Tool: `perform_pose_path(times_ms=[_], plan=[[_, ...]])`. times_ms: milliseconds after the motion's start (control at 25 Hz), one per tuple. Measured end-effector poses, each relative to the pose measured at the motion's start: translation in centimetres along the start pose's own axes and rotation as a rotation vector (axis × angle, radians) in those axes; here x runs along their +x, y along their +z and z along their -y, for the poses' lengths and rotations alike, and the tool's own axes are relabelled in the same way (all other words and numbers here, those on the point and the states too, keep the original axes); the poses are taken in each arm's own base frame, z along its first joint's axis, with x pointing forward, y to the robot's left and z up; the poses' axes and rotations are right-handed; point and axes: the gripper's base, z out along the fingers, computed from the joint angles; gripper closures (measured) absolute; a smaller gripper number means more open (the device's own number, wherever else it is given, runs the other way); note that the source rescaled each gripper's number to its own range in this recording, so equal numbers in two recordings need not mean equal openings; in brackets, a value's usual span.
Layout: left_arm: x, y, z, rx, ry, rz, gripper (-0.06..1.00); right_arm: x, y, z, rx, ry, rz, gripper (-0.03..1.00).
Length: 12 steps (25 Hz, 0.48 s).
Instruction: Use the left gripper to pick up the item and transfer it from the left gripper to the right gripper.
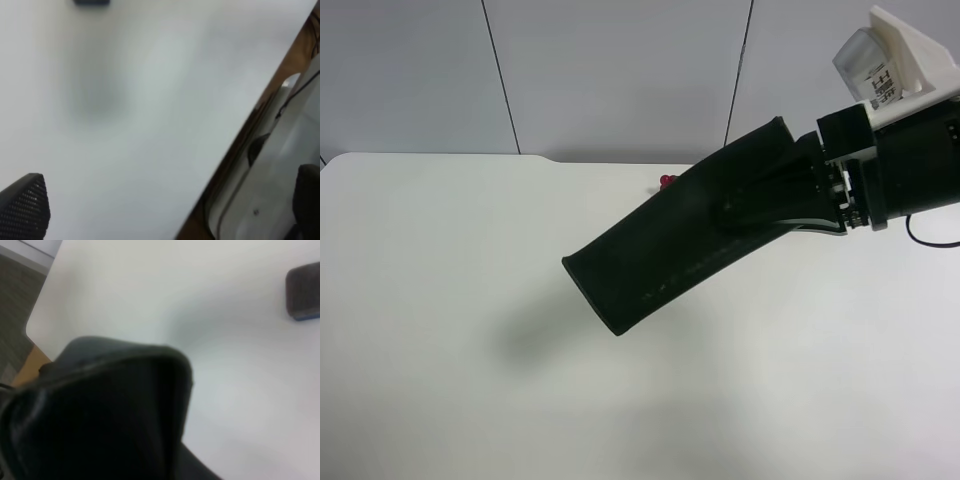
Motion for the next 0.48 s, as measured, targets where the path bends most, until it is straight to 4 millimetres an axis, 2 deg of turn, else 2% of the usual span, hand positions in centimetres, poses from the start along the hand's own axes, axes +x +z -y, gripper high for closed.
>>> perform_pose_path(times_ms=[280, 480], plan=[[8.4, 0.7, 0.8, 0.027, -0.050, 0.023, -0.04, 0.0, 0.0, 0.0, 0.000, 0.000, 0.000, 0.96], [12.1, 0.4, 1.3, 0.040, -0.063, 0.239, -0.04, 0.0, 0.0, 0.0, 0.000, 0.000, 0.000, 0.96]])
